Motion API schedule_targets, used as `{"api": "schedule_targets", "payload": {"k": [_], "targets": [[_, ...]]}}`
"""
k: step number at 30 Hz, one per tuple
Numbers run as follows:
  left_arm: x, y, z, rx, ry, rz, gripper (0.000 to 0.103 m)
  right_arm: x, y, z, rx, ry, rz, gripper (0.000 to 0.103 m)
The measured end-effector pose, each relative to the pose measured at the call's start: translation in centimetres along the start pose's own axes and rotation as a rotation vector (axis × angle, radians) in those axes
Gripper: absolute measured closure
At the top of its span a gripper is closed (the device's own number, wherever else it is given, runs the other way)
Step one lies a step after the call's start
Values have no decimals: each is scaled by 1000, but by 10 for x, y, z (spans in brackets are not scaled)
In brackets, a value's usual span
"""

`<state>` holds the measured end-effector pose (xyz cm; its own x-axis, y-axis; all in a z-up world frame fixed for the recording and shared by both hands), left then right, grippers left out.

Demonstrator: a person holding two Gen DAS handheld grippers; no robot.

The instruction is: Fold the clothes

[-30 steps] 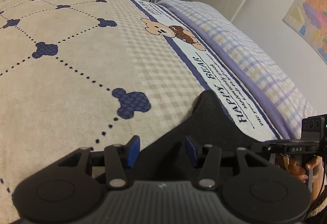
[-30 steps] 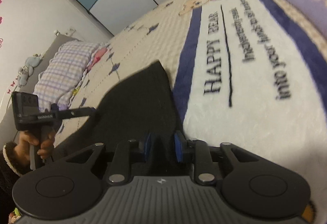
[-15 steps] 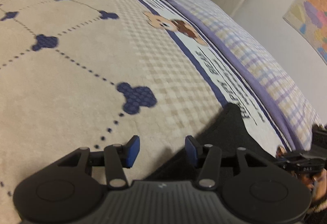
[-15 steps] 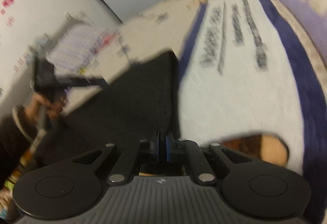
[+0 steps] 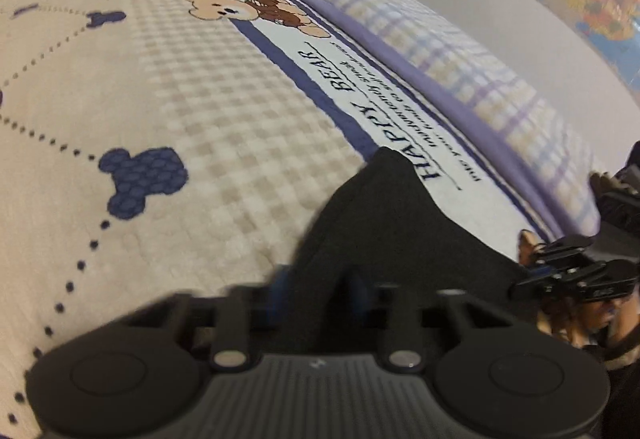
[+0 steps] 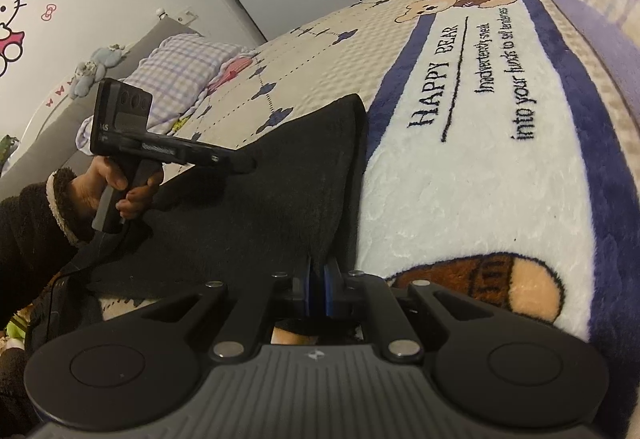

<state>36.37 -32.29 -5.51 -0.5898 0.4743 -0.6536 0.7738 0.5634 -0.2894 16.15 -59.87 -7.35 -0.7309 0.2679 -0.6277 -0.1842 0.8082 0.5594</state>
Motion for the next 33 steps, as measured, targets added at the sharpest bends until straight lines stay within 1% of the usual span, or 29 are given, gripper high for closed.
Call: {"api": "schedule_targets", "payload": {"k": [2, 3, 4, 6, 7, 9, 10, 11, 12, 13, 14, 16, 18, 19, 21, 22, 23, 24, 25, 26, 27, 29, 31, 32, 33], "targets": [[-2, -8, -4, -50, -31, 38, 93, -2, 1, 2, 7, -4, 8, 97], [-3, -16, -9, -91, -80, 98, 94, -3, 4, 2, 20, -13, 6, 96], [-4, -21, -14, -135, -133, 152, 94, -6, 7, 2, 42, -32, -5, 96], [-7, -20, -18, -209, -194, 192, 94, -12, 13, 4, 105, -81, -7, 95], [-8, -17, -18, -232, -204, 205, 93, -15, 15, 5, 131, -106, 1, 95], [-10, -2, -3, -183, -88, 173, 90, -18, 11, 7, 146, -128, 45, 92], [-12, 4, 1, -160, -60, 147, 88, -19, 8, 8, 158, -127, 65, 92], [-13, 9, 4, -133, -40, 120, 80, -19, 5, 7, 170, -129, 81, 89], [-18, 15, 4, -92, -47, 92, 73, -20, 2, 5, 175, -133, 99, 81], [-24, 20, 4, -49, -54, 60, 56, -21, -1, 1, 176, -139, 122, 78], [-29, 26, 8, -9, -55, 23, 47, -21, -4, -2, 174, -143, 147, 73], [-40, 29, 22, 31, -33, -21, 47, -23, -9, -6, 157, -135, 208, 70], [-50, 31, 36, 67, -13, -60, 49, -21, -13, -6, 129, -91, 264, 69], [-54, 29, 43, 70, -10, -57, 49, -21, -15, -4, 112, -71, 287, 69], [-60, 25, 53, 74, -8, -56, 55, -19, -15, 1, 89, -47, 311, 69], [-62, 24, 57, 72, -5, -59, 78, -19, -15, 3, 80, -45, 319, 68], [-64, 22, 61, 66, -3, -59, 92, -18, -15, 6, 71, -53, 328, 68], [-64, 19, 63, 48, -8, -47, 93, -18, -15, 8, 61, -60, 337, 69], [-64, 15, 64, 28, -18, -30, 94, -18, -14, 12, 64, -71, 339, 71], [-64, 9, 62, -3, -46, 4, 95, -18, -12, 15, 90, -87, 327, 89], [-65, 4, 59, -32, -77, 35, 95, -18, -9, 17, 114, -113, 313, 91], [-71, 4, 49, -74, -157, 64, 95, -22, -3, 11, 154, -205, 281, 92], [-79, 9, 42, -106, -227, 70, 95, -27, 3, 7, 176, -284, 256, 93], [-82, 11, 41, -113, -243, 74, 95, -29, 4, 9, 189, -305, 246, 93], [-83, 13, 44, -122, -245, 77, 95, -30, 3, 15, 212, -296, 238, 93]]}}
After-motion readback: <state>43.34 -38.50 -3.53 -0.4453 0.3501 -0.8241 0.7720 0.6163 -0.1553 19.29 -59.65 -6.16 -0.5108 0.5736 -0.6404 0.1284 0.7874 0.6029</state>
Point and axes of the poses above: each gripper's, at about its wrist camera, not at the fingertips, and z roughly the way its jaws point, y to its left, x to its underside, the point moved 2 cm from there along z, roughly the way its jaws point, and after that the axes turned 4 degrees about z, right-handed, at the moved point
